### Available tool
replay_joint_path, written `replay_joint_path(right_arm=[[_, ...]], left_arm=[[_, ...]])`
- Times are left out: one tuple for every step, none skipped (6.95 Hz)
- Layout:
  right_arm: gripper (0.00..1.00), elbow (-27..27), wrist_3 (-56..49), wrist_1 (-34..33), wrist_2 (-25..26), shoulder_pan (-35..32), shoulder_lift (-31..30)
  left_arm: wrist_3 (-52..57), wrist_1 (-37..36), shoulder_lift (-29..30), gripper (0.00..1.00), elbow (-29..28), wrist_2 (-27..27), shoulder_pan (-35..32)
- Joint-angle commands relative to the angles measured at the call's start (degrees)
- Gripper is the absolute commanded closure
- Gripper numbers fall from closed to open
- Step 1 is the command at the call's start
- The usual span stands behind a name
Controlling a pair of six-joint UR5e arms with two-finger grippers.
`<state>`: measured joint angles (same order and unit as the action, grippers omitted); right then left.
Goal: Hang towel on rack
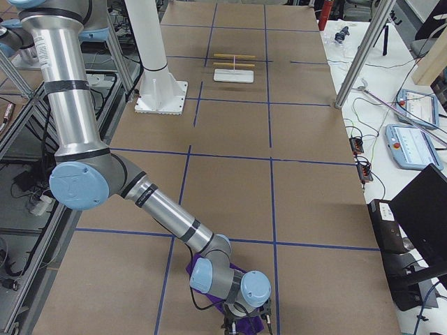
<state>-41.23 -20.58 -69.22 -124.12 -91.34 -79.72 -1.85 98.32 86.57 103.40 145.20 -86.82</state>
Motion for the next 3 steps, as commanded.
replay_joint_path(right_arm=[[0.39, 0.63, 0.28, 0.67, 0.11, 0.11, 0.09], [0.54, 0.45, 0.45, 0.67, 0.11, 0.20, 0.18], [0.80, 0.36, 1.58, 0.67, 0.11, 0.28, 0.35]], left_arm=[[0.00, 0.03, 0.00, 0.00, -0.21, 0.00, -0.01], [0.09, 0.03, 0.00, 0.00, -0.21, 0.00, -0.01], [0.00, -0.06, -0.09, 0.00, -0.13, 0.00, -0.01]])
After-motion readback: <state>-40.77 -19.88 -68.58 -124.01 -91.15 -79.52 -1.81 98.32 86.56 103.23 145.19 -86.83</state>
